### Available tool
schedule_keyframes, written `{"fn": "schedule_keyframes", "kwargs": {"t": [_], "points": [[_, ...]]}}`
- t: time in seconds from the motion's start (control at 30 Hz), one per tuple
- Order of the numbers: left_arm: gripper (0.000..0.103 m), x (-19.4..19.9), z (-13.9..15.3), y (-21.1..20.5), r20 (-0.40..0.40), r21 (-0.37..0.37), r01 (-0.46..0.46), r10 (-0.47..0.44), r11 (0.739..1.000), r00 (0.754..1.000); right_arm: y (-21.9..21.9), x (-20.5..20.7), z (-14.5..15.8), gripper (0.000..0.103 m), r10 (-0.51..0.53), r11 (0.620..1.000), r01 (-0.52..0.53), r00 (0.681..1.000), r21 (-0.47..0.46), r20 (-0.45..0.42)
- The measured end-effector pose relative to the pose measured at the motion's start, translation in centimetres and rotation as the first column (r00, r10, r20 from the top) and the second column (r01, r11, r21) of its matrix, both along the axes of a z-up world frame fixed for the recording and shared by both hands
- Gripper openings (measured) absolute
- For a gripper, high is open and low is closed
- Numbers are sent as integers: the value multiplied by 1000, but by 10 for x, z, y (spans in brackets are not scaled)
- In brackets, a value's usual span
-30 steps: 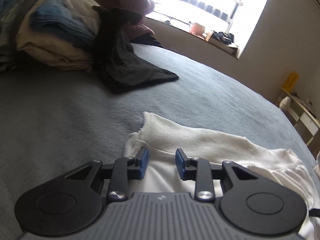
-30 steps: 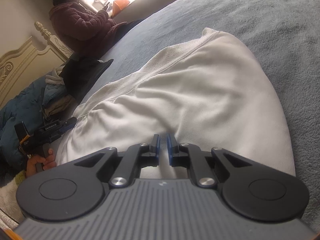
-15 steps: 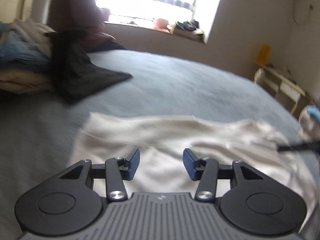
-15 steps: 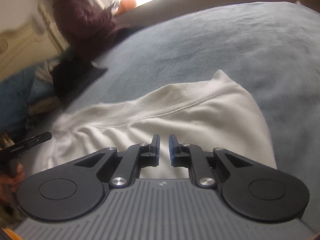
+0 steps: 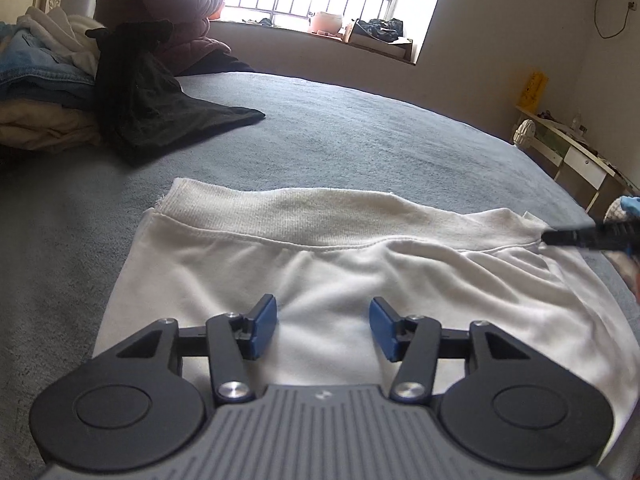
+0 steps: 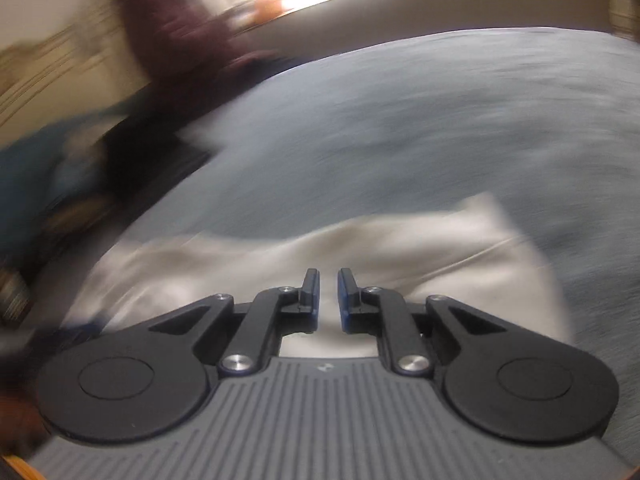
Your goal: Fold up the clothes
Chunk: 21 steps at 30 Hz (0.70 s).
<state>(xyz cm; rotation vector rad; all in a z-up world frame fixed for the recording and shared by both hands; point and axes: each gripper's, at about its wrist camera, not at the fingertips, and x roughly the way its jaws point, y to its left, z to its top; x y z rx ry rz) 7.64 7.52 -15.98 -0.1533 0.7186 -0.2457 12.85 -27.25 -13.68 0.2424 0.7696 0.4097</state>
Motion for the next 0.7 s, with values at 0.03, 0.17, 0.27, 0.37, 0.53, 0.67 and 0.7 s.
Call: {"fn": "schedule_keyframes", "kwargs": {"t": [0.03,0.17,0.27,0.37,0.53,0.67,0.7], "points": [[56,0,0,-1,1,3,1,-1,1000,1000,1,5,-4,9,-2,1000,2,1000,-3,-9],[57,-1,0,-3,3,17,7,-8,1000,1000,6,25,-18,5,-12,1000,11,999,-14,-47],[57,-2,1,-3,-3,15,7,-7,1000,1000,11,40,-25,4,-33,999,32,998,-29,-59],[57,-3,2,-2,-7,15,6,-6,1000,1000,23,48,-14,6,-80,993,79,997,-85,-16],[57,-3,1,1,-11,3,5,-5,1000,1000,39,19,8,8,-25,997,29,998,-76,51],[57,-2,0,2,-11,-6,5,-5,1000,1000,55,1,7,8,98,993,-97,995,-62,12],[57,-2,0,2,-13,-10,4,-4,1000,1000,59,3,2,8,119,990,-120,993,-79,-8]]}}
